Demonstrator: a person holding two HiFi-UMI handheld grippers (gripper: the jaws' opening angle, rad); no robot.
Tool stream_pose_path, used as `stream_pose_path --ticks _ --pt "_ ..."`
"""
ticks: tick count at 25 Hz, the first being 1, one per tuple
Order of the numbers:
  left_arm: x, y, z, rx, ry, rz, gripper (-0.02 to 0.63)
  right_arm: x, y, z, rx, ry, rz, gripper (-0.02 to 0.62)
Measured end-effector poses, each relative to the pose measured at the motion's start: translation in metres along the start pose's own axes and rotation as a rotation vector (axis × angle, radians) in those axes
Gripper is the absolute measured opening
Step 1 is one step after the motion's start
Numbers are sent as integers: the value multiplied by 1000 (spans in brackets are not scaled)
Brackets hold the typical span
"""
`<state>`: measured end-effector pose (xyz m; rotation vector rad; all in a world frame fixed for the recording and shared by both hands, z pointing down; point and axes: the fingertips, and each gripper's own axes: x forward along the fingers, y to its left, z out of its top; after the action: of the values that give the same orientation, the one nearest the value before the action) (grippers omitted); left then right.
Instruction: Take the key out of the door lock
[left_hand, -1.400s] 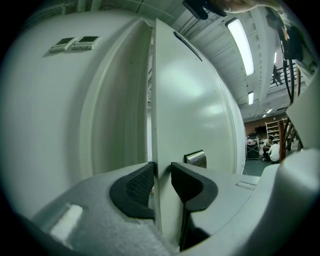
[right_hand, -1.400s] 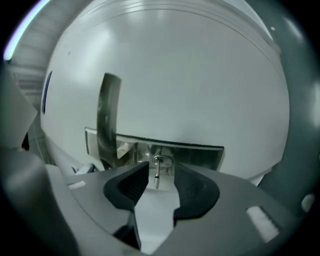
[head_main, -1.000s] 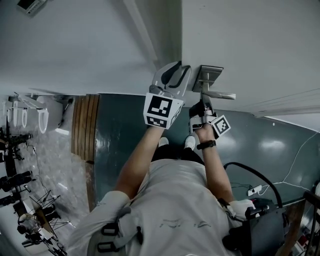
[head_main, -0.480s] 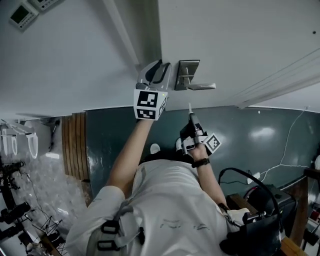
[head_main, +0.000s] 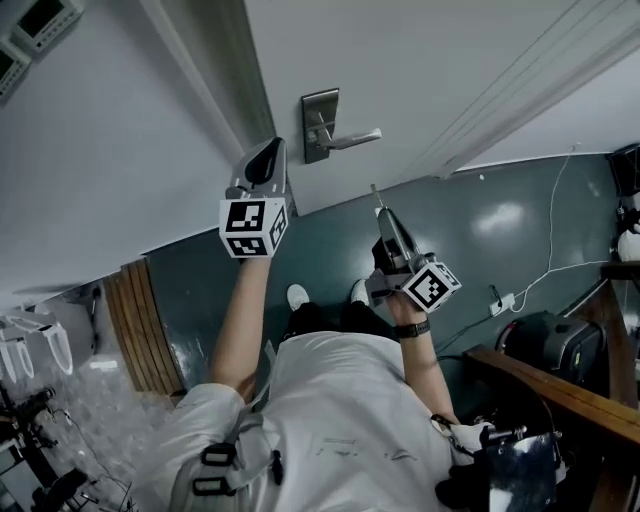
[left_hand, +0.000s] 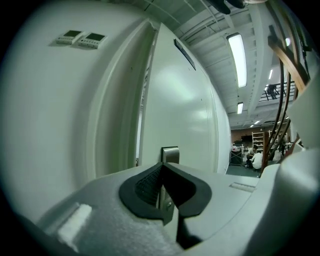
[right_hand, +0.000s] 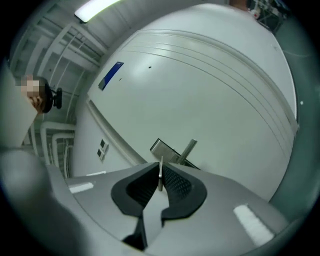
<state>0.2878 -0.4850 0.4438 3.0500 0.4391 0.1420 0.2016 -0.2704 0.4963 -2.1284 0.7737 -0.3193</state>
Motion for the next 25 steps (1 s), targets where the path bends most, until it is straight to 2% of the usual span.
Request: stream_pose_path --ticks 2,4,7,12,15,18,25 --pt "-23 -20 -6 -34 3 11 2 -12 10 10 -103 16 -16 26" --pt "-45 -41 -11 -53 11 23 2 -15 22 23 -199 17 5 26" --pt "-80 -75 -16 -49 14 80 2 -25 37 38 -346 31 52 26" --pt "-133 -143 -15 -15 -18 196 2 -78 56 51 -560 76 68 26" --pt "-148 -178 -19 -1 -17 224 2 -101 57 53 -624 104 76 26" --pt "-157 -203 -18 5 -22 204 2 -114 65 52 -664 118 82 26" --pt "-154 -216 -5 76 -61 145 2 -111 78 52 -718 87 66 26"
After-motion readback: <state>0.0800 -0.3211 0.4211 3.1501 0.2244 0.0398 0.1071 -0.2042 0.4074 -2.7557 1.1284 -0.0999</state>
